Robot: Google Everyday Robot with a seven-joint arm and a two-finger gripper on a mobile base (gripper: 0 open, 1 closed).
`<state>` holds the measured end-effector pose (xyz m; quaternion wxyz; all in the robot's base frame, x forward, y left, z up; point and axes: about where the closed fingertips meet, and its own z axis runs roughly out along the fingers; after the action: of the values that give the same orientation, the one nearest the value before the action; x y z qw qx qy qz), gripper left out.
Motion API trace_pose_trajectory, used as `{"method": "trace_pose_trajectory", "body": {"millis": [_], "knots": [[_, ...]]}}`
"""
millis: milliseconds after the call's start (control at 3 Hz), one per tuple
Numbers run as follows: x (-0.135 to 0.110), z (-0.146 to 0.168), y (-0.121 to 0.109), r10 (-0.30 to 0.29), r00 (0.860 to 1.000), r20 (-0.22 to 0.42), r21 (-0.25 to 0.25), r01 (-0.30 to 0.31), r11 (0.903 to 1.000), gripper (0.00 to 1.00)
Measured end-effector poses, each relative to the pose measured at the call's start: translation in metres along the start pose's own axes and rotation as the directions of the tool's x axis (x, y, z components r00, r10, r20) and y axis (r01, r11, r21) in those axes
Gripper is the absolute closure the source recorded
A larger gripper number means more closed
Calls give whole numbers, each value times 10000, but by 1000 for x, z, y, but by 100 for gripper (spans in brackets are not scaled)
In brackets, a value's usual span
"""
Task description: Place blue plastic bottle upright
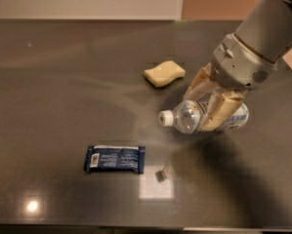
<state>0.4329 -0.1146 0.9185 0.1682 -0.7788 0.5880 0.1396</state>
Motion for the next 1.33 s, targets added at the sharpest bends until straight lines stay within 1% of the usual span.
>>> {"method": "trace_pose_trajectory", "body": {"millis": [333,667,1000,1333], "knots": [[-28,-18,-20,211,9825,1849,144,-242,9996,100],[-48,-26,-33,455,9381,3433,145,-537,9984,100],[-58,-32,-41,588,9026,4265,104,-699,9975,100],[-54,-30,-51,1226,8094,5744,-84,-1439,9896,100]]}}
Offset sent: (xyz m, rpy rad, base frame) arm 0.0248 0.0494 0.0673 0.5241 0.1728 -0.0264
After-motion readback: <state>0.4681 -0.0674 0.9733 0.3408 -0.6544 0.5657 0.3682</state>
